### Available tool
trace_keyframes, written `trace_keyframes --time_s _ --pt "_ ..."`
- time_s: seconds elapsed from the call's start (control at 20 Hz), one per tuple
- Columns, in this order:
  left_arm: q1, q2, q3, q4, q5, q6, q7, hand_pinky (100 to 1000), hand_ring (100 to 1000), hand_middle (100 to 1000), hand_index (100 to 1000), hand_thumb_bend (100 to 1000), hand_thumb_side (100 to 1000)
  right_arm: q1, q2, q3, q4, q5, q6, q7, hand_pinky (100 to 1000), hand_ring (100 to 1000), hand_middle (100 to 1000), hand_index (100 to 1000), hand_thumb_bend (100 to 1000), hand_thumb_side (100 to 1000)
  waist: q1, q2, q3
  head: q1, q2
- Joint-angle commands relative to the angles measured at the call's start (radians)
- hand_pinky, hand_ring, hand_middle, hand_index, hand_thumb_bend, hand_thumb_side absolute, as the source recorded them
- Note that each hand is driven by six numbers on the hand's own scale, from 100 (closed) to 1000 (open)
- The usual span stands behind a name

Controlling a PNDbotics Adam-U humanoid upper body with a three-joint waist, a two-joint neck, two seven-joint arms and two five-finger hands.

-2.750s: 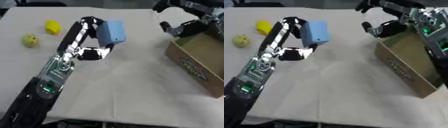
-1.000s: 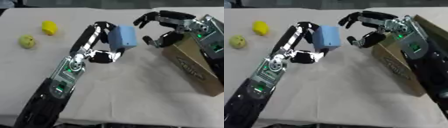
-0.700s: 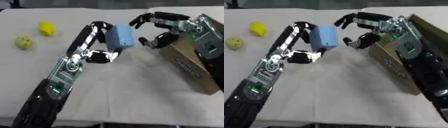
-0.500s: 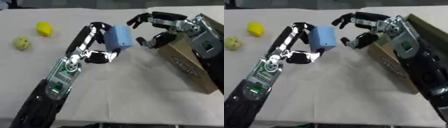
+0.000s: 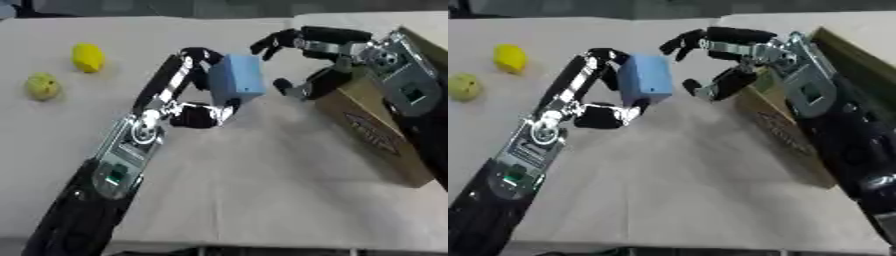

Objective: Pick up the objects with one hand, pass them to the other hand, and then place them into the box on the other side of the table.

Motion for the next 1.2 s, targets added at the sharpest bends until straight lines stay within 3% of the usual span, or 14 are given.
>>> trace_keyframes --time_s 0.05,0.45,1.2 --pt "-0.02 0.0 0.002 -0.003 0.002 0.0 0.001 537 477 402 484 100 100 -0.017 -0.011 -0.008 -0.02 0.006 -0.013 0.004 1000 851 902 983 100 168 -0.015 -0.033 0.001 0.001 0.005" --pt "-0.027 -0.009 0.002 0.012 0.001 -0.003 0.006 537 477 402 483 100 100 -0.02 -0.014 -0.012 -0.015 0.023 0.023 -0.022 1000 846 900 981 100 370 -0.018 -0.035 0.002 0.0 0.005" --pt "-0.047 -0.03 0.006 0.092 -0.019 -0.023 0.024 533 476 401 481 100 100 -0.021 0.002 0.0 0.006 0.052 0.043 -0.03 1000 847 901 985 100 381 -0.028 -0.034 0.004 -0.01 0.005"
